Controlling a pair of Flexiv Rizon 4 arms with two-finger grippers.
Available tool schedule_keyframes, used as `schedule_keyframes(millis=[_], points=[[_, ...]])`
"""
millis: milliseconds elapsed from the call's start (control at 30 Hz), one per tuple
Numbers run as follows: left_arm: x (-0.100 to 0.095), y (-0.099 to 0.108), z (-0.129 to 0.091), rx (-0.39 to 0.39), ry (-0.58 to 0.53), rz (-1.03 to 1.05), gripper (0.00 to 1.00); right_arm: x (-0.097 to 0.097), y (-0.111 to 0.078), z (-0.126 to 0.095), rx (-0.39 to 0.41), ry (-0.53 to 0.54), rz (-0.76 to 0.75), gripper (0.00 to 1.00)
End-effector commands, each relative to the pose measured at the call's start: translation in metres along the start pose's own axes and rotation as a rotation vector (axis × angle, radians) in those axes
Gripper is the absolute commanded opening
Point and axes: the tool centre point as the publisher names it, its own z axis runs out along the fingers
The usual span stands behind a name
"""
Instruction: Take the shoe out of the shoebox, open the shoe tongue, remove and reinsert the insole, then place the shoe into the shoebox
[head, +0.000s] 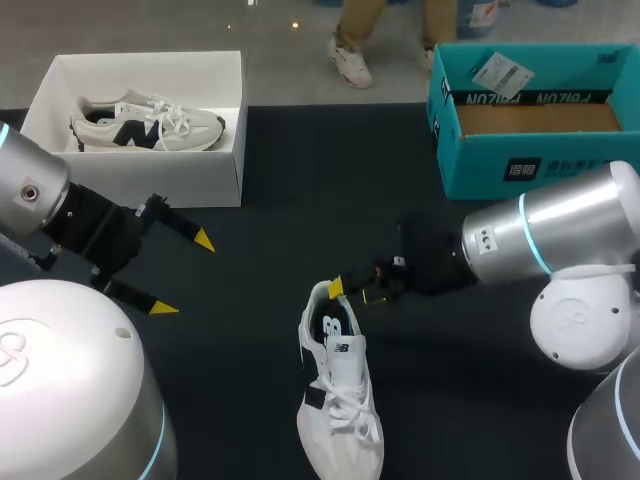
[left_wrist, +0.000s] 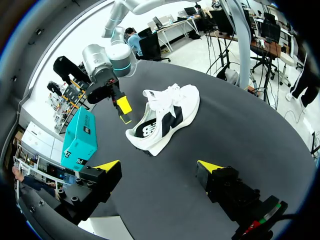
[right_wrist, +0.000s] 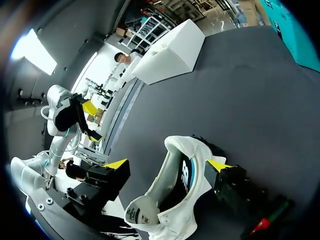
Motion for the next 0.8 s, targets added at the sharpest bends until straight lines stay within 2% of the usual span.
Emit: schedule_keyframes(millis=[33,200,367,467,667,800], points=[[0.001,-0.001,-0.001,-0.002,0.002,0.0,1.0,0.008,0.007,-0.022,0.004,-0.061,-0.004,1.0],[0.001,-0.001,-0.001,-0.002,0.002,0.0,1.0,0.015,0.015,-0.041,-0.003,-0.112,0.006,1.0],[0.001,-0.001,-0.001,-0.002,0.002,0.0,1.0,0.023,0.016,-0.049,0.013,-0.162,0.045,1.0],[0.001,-0.001,-0.001,-0.002,0.002,0.0,1.0,0.026,0.016,-0.051,0.036,-0.195,0.097,1.0],[0.001,-0.001,-0.001,-0.002,0.002,0.0,1.0,0.031,0.017,-0.044,0.136,-0.277,0.255,1.0],[0.001,-0.001,-0.001,-0.002,0.002,0.0,1.0,0.034,0.017,-0.04,0.158,-0.291,0.296,1.0]])
